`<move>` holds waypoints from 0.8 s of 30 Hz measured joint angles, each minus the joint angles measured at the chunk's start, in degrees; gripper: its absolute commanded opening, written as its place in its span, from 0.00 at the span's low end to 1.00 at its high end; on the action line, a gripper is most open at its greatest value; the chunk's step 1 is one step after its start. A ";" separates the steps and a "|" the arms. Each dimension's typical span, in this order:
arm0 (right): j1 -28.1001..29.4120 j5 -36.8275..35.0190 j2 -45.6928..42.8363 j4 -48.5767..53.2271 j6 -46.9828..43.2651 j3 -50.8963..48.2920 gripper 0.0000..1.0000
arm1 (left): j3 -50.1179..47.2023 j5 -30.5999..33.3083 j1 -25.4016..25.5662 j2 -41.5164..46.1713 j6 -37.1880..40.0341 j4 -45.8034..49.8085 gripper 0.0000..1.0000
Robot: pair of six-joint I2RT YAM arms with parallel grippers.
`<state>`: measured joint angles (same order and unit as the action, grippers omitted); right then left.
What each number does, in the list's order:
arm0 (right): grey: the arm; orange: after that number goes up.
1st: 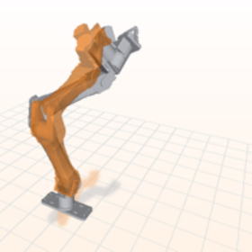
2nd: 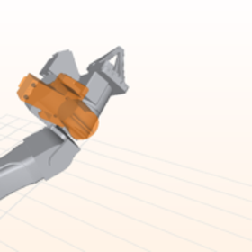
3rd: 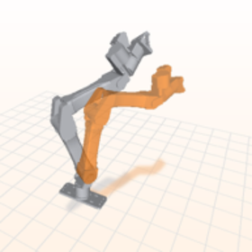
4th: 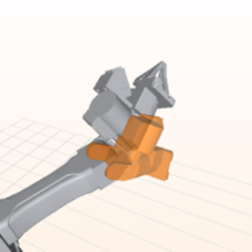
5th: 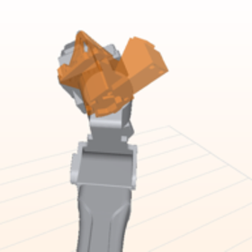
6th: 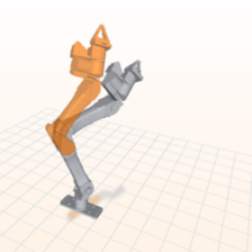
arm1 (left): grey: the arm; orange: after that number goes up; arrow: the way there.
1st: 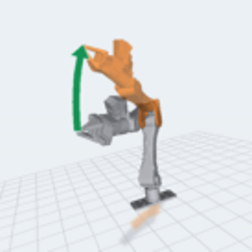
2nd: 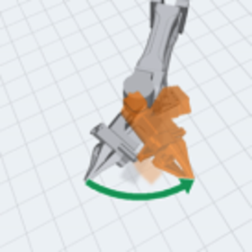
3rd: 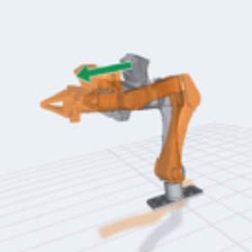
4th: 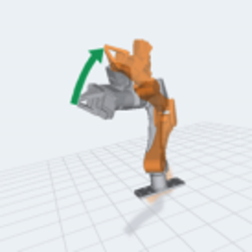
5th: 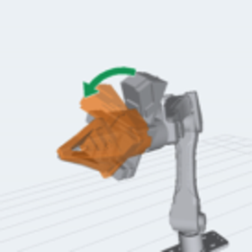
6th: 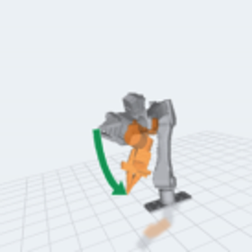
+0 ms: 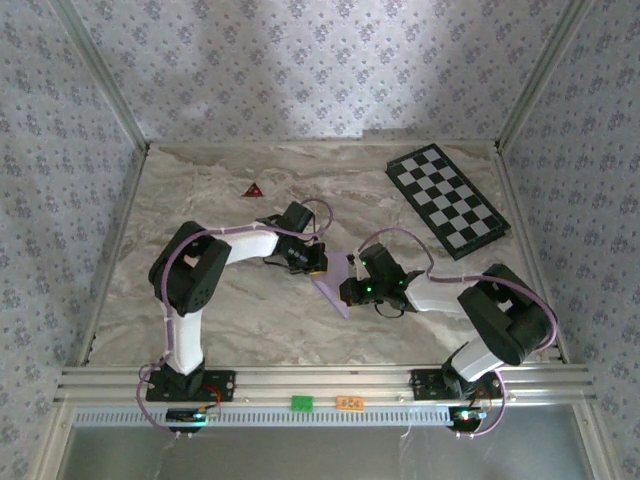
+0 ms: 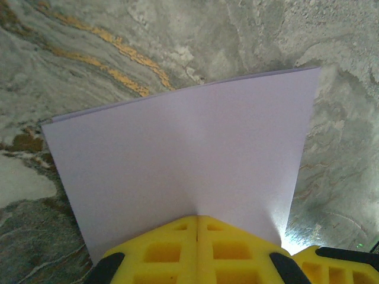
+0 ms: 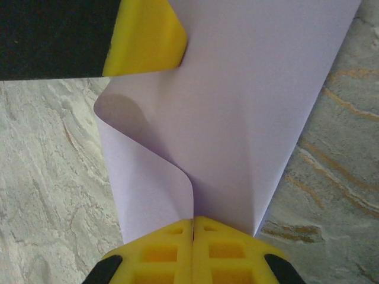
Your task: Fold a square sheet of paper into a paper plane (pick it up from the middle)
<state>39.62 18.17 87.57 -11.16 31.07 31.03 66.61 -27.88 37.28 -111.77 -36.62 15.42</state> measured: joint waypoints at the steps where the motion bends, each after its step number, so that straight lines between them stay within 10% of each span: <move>1: 0.00 0.00 0.00 0.04 0.00 0.02 0.00 | 0.00 0.00 0.00 0.00 -0.02 0.00 0.05; 24: -0.28 -0.87 -0.02 2.01 -0.46 0.83 0.00 | 0.00 0.00 0.00 0.00 -0.04 -0.13 0.04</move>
<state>39.33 17.30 87.55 -9.15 30.61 31.86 66.61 -27.88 37.28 -111.77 -36.67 15.29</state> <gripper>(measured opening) 0.066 0.062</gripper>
